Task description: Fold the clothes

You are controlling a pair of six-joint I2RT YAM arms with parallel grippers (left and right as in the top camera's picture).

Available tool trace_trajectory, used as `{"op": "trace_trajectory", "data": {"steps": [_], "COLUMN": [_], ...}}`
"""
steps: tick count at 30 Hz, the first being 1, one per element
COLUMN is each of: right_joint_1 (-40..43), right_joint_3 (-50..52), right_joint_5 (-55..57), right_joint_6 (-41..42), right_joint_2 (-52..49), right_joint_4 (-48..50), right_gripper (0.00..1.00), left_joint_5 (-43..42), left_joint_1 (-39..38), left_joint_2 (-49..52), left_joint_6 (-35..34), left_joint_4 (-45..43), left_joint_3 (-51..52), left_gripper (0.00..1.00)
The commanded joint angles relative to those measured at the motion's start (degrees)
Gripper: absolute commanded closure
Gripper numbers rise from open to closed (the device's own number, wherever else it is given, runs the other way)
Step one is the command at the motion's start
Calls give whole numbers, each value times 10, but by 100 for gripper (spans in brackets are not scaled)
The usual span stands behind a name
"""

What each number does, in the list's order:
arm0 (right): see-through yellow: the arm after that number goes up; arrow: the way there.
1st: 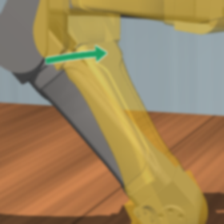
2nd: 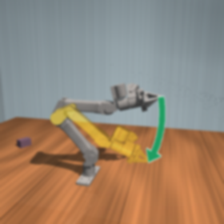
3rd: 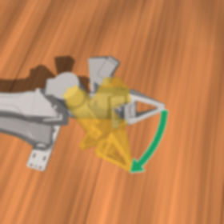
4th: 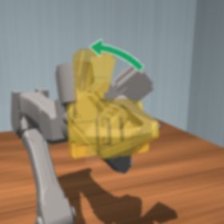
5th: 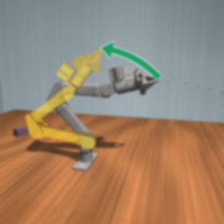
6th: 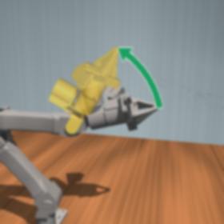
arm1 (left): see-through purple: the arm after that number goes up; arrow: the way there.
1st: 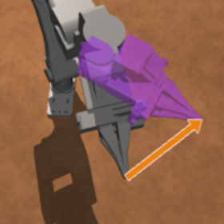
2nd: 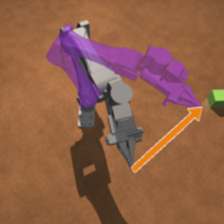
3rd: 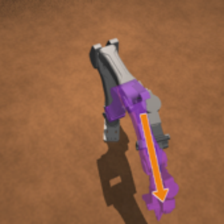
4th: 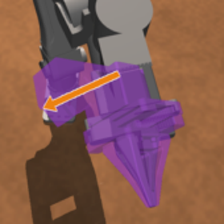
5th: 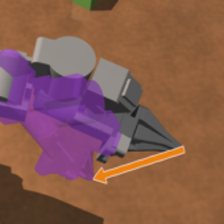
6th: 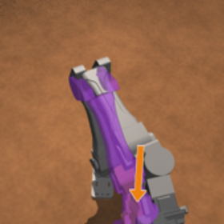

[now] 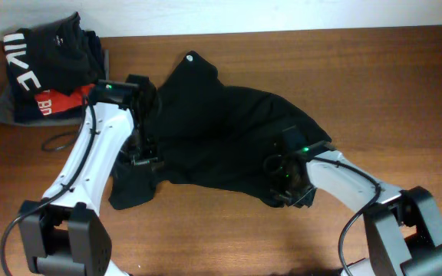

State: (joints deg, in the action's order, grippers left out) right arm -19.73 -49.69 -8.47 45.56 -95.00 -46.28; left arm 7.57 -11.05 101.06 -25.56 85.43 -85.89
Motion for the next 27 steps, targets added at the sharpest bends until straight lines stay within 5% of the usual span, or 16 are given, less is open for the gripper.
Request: {"op": "trace_trajectory", "data": {"steps": [1, 18, 23, 27], "right_joint_1": [37, 195, 246, 287], "right_joint_3": [2, 2, 2, 2], "right_joint_5": [4, 2, 1, 0], "right_joint_6": [-46, -124, -125, -151], "right_joint_2": [-3, -3, -3, -3], "right_joint_4": [-4, -15, -14, -18], "right_gripper": [70, 73, 96, 96], "left_joint_5": [-3, -69, -72, -74], "left_joint_1": [9, 136, 136, 136], "left_joint_2": [5, 5, 5, 5], "left_joint_6": [-1, 107, 107, 107], "left_joint_4": [-31, -64, -66, -66], "left_joint_3": [42, 61, 61, 61], "left_gripper": [16, 14, 14, 14]}}
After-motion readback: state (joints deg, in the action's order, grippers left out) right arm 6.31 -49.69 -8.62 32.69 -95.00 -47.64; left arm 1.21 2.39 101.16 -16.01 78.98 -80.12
